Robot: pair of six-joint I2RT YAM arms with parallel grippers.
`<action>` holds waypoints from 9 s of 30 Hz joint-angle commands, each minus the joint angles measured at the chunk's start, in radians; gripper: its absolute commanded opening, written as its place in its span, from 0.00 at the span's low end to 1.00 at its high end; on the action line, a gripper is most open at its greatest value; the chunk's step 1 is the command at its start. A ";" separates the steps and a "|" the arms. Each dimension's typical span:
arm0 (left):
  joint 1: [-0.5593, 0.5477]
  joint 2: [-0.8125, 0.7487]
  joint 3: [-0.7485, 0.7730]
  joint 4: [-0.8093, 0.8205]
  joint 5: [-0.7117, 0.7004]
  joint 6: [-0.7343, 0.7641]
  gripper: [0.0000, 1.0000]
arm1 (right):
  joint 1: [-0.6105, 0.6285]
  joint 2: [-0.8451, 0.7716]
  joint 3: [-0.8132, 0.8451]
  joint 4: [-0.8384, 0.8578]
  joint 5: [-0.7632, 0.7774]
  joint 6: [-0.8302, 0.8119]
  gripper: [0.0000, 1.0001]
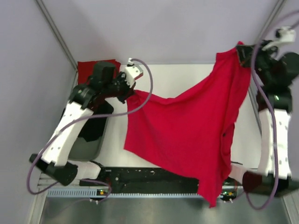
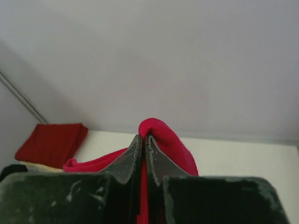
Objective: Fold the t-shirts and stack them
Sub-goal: Flatten out the tshirt, then fold the flattened tshirt in 1/3 of the way
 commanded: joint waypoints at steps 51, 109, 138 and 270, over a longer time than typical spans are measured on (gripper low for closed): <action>0.076 0.284 -0.934 0.664 -0.174 0.739 0.25 | 0.341 0.309 -0.971 -0.280 0.452 0.258 0.17; 0.183 0.711 0.748 0.695 -0.738 0.562 0.00 | 0.017 0.704 1.006 -0.360 0.266 0.016 0.00; 0.176 0.160 -0.788 0.301 -0.376 0.291 0.00 | 0.153 -0.159 -0.884 -0.414 0.182 0.249 0.00; 0.317 0.706 -0.050 0.089 -0.232 0.163 0.68 | 0.124 1.069 0.387 -0.470 0.215 -0.317 0.75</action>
